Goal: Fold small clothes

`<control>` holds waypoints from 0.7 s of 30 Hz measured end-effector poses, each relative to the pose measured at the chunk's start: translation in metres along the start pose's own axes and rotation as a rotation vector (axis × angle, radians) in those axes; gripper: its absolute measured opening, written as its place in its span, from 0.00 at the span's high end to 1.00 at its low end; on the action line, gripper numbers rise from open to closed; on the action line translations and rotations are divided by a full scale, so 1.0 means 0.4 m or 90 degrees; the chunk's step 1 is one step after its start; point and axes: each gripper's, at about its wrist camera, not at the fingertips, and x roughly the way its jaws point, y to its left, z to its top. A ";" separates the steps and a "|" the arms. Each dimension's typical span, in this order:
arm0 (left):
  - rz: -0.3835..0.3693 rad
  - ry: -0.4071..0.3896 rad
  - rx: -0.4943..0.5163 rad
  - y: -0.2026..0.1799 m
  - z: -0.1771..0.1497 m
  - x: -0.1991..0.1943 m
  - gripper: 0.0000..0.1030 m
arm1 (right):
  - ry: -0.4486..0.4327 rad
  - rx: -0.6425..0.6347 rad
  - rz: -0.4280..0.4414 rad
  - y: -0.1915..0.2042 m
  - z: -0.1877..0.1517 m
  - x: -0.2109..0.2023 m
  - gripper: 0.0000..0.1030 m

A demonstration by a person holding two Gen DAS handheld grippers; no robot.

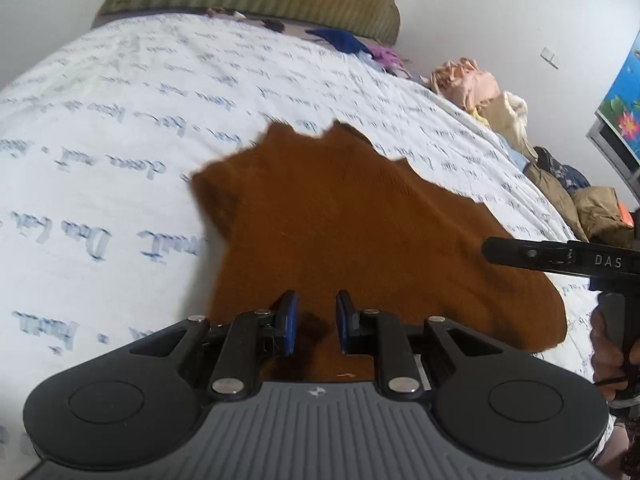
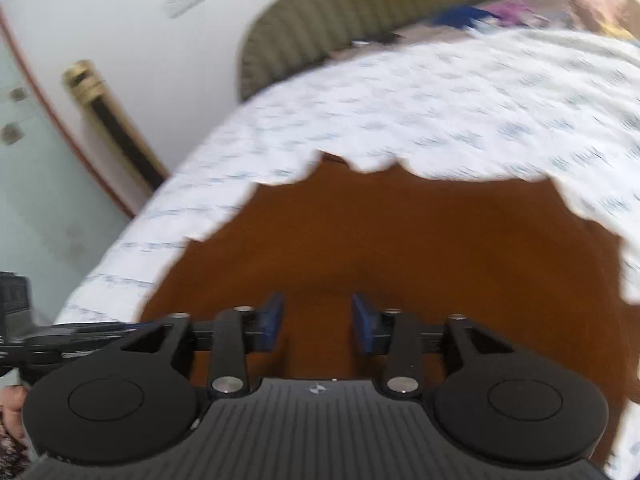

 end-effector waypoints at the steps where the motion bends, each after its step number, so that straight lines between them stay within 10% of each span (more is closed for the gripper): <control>1: 0.006 -0.007 -0.001 0.006 0.002 -0.012 0.81 | 0.009 -0.007 0.014 0.025 0.007 0.027 0.49; 6: 0.044 -0.021 -0.005 0.058 0.024 -0.053 0.80 | 0.074 -0.046 -0.023 0.074 -0.029 0.208 0.47; 12: 0.059 -0.055 -0.051 0.161 0.125 -0.045 0.43 | 0.026 -0.094 -0.006 0.181 -0.035 0.129 0.44; 21: 0.050 0.014 -0.026 0.172 0.282 0.181 0.41 | 0.010 -0.196 -0.017 0.370 -0.147 0.150 0.40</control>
